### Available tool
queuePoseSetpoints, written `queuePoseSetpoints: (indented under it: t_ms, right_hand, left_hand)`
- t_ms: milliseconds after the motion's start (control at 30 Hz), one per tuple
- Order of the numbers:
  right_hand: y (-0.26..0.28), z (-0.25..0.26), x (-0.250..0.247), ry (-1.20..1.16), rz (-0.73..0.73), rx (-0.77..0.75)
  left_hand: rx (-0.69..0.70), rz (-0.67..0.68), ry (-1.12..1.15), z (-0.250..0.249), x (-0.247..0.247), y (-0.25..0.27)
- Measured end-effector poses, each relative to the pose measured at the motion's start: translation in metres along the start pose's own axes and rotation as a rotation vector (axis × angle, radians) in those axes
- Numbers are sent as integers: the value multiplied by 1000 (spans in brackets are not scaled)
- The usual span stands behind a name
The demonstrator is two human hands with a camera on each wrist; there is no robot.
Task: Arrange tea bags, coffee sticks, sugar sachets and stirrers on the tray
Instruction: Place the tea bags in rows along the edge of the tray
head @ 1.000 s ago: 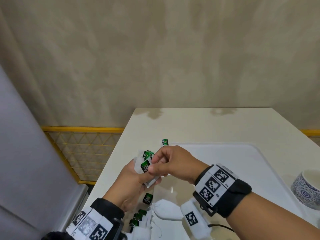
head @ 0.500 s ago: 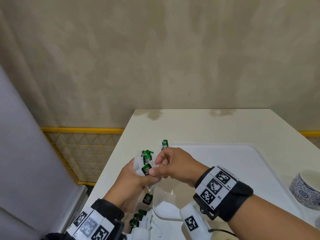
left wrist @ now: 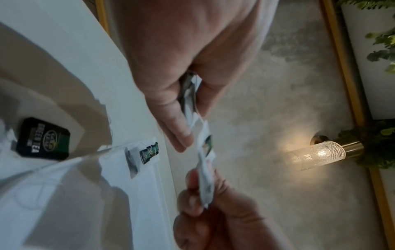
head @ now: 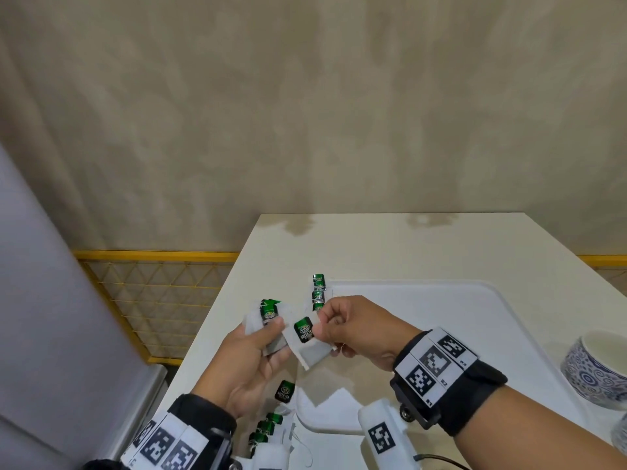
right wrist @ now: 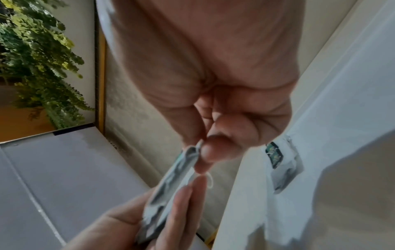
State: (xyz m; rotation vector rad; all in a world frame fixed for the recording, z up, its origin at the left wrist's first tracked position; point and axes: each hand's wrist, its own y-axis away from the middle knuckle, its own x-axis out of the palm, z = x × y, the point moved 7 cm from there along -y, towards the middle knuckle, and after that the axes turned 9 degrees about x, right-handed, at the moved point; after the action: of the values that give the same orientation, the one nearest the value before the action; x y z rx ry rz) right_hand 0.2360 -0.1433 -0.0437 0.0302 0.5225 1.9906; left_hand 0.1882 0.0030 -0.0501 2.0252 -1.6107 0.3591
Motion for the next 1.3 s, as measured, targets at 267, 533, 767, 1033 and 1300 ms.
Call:
queuePoseSetpoints:
  t_ms: [267,533,767,1033,1300]
  right_hand:
    - [-25,-38,-39,242,-173,303]
    - [-51,-40,-24,123,-166,466]
    - [-56,-34,-23,404,-225,461]
    - [-64,-34,-21,500,-203,442]
    - [-54,-20,-21,409,-282,274]
  left_hand:
    - [-75,-183,-24,4,-24,-2]
    - [-66,-148,-20,6,-18,-3]
    - [-59,-140,-23,5,-19,-3]
    - [-75,-136,-41,7,-19,-5]
    - [-106,-73,-30,7,-11,-3]
